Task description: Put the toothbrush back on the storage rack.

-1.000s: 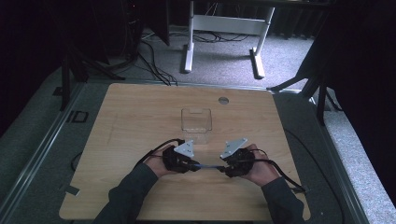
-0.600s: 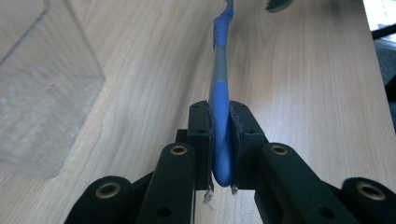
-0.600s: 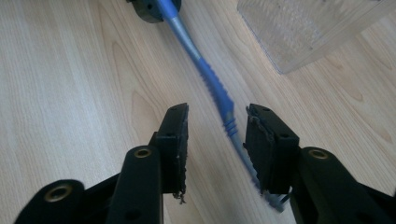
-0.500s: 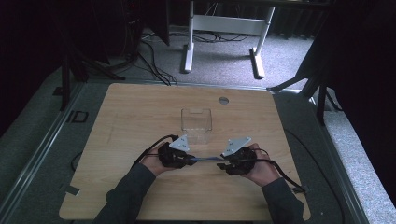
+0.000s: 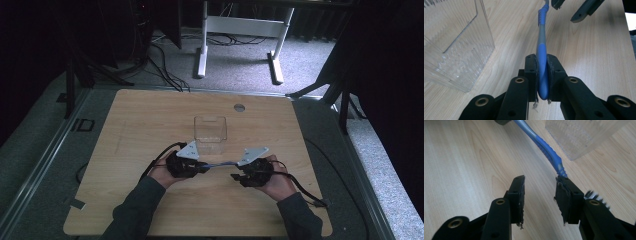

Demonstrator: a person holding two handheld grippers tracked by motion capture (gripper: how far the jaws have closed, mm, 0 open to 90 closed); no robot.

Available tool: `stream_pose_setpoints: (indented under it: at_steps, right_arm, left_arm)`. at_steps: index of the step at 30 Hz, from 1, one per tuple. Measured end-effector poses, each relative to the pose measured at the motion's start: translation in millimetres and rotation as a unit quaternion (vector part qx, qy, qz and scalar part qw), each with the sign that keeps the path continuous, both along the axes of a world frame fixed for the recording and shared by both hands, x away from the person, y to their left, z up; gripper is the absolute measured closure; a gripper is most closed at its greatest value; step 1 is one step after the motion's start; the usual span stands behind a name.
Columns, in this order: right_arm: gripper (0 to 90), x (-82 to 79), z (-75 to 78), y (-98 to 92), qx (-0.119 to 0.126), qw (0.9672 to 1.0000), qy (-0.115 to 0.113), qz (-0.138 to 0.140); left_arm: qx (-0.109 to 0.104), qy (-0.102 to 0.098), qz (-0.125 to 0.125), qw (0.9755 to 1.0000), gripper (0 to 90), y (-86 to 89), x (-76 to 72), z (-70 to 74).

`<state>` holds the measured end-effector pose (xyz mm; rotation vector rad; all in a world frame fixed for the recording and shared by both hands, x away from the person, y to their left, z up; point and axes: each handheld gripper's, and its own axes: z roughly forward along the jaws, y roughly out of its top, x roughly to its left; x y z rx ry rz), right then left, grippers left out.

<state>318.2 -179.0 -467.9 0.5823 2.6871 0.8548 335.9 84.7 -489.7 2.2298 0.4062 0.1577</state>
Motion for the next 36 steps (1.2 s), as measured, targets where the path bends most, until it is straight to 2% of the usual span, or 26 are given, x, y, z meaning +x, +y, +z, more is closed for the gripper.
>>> stream_pose_setpoints:
  at_steps: [6,22,36]
  right_arm:
    - [58.4,1.6,-2.7,-4.6,0.016,0.9995,0.002,-0.027]
    - [57.6,2.3,-3.9,-5.2,0.046,0.9972,-0.009,-0.059]
    - [56.6,2.8,-1.4,-10.3,0.088,0.9921,-0.03,-0.084]
  left_arm:
    - [-0.013,-0.002,0.011,0.9999,81.3,0.8,0.1,0.0]
    - [-0.044,-0.016,0.035,0.9983,81.2,5.1,-1.9,6.8]
    - [-0.071,-0.014,0.045,0.9964,81.2,5.8,-0.9,9.3]
